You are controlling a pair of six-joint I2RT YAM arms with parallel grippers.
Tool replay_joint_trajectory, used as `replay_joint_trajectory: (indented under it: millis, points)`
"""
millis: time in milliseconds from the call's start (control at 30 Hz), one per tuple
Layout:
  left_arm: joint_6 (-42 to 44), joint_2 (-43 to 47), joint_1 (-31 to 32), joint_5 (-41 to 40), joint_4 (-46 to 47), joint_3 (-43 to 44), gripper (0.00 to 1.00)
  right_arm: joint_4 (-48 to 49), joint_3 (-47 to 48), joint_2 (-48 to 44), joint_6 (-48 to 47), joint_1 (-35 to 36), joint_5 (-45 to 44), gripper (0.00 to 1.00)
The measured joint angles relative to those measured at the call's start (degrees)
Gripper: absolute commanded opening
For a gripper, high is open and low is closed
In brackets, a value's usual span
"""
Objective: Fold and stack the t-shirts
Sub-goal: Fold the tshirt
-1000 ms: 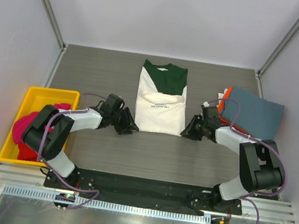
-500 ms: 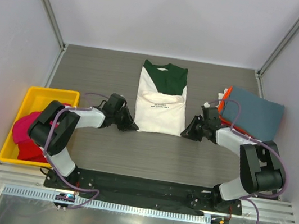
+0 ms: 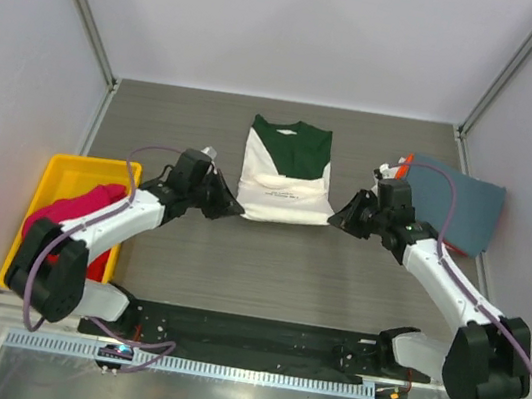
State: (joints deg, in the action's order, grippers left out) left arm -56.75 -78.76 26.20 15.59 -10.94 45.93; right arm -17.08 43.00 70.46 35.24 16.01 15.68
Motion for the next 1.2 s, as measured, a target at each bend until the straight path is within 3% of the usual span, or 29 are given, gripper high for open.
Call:
replay_joint_trajectory:
  millis: [167,267,467,700,867,1200]
  points:
    - [0.4,8.6,0.1,0.6,-3.9,-0.5,0.00,-4.7,1.0,-7.9,0.0,0.0,-0.2,0.01]
    - [0.4,14.4,0.9,1.6,-4.4,-5.0,0.00,-7.1,-2.7,-13.5,0.1,0.2,0.6,0.01]
    - [-2.1,22.7,8.2,2.6,-6.7,-17.3,0.00,-15.7,-12.9,-26.9,2.7,1.5,3.8,0.01]
    - [-6.9,36.5,12.3,1.8,-8.7,-21.8,0.00,-22.7,-12.8,-34.2,4.6,1.9,4.6,0.01]
    - [-7.8,36.3,12.4,0.9,-10.2,-20.3,0.00,-23.8,-10.1,-32.6,6.0,1.9,4.2,0.01]
    - [-7.3,28.3,11.9,-1.8,-12.4,-5.6,0.00,-23.7,3.8,-24.4,6.3,1.9,-2.1,0.01]
